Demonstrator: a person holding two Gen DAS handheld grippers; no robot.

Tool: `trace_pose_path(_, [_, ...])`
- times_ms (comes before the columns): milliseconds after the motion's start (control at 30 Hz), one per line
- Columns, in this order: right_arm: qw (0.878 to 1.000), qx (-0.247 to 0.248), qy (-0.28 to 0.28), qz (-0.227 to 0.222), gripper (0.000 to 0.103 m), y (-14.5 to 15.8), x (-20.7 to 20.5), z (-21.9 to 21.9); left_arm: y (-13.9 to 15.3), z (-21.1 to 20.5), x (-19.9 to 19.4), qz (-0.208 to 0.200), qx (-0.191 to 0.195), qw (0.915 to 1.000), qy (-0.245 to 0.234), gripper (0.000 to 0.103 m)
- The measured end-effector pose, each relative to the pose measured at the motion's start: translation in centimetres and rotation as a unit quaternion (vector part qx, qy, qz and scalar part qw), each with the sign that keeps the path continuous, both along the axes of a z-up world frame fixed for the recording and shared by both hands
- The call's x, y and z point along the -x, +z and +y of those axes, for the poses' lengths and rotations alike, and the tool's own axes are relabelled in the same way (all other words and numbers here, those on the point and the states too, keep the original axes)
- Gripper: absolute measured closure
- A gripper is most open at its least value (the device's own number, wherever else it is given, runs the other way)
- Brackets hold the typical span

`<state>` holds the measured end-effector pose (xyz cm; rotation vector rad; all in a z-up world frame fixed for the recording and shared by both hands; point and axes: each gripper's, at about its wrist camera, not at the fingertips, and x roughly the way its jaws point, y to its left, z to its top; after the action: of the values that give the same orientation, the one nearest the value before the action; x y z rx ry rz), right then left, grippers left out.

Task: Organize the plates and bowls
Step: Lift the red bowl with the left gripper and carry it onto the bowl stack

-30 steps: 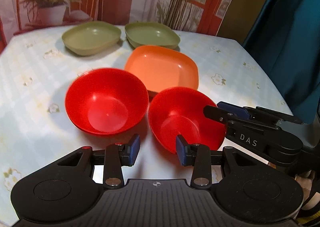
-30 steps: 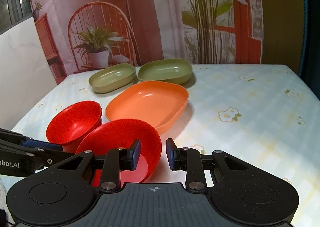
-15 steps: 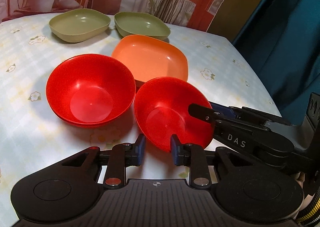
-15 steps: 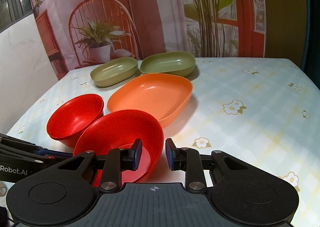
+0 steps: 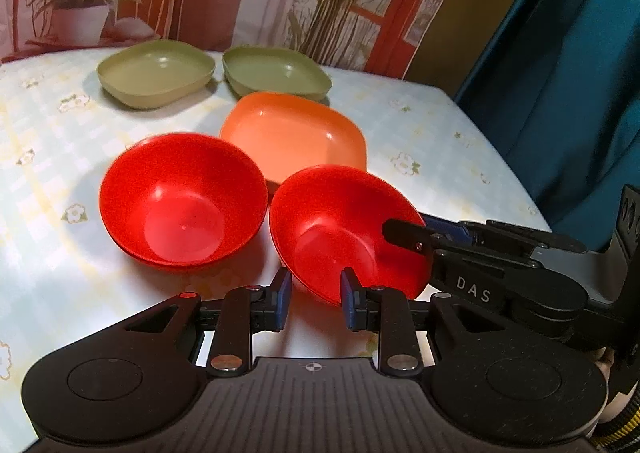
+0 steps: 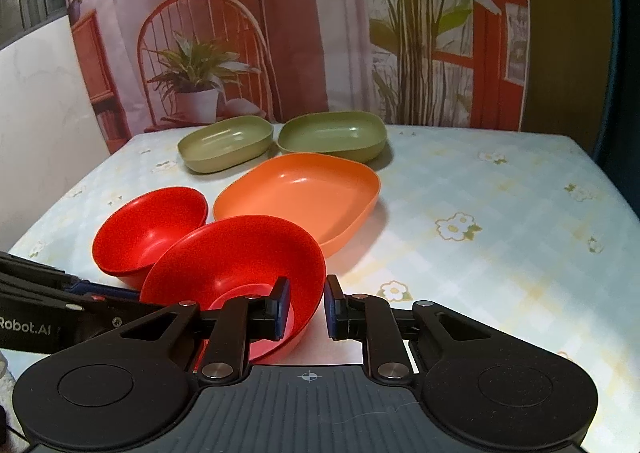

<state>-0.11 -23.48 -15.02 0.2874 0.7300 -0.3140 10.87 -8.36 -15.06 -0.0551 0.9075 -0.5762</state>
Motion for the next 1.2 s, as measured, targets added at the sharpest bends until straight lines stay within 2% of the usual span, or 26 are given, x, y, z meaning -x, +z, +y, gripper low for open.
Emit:
trace_pose_path(367, [1.000,-0.012,-0.009,-0.008,0.086,2.0,0.6,0.3,1.7,1.1,1.3,-0.040,0.027,0.9988,-0.002,0.075])
trace_pose_path(867, [1.000,0.016,0.020,-0.015,0.086,5.2,-1.8,2.2,4.1,3.8,2.3,-0.096,0.058,0.9932,0.033,0.075])
trace_pose_path(1200, [0.999,0.021,0.049,-0.003,0.086,5.0,-4.7,3.6,4.0,5.1,1.5,-0.099,0.059,0.9907,0.073,0.075])
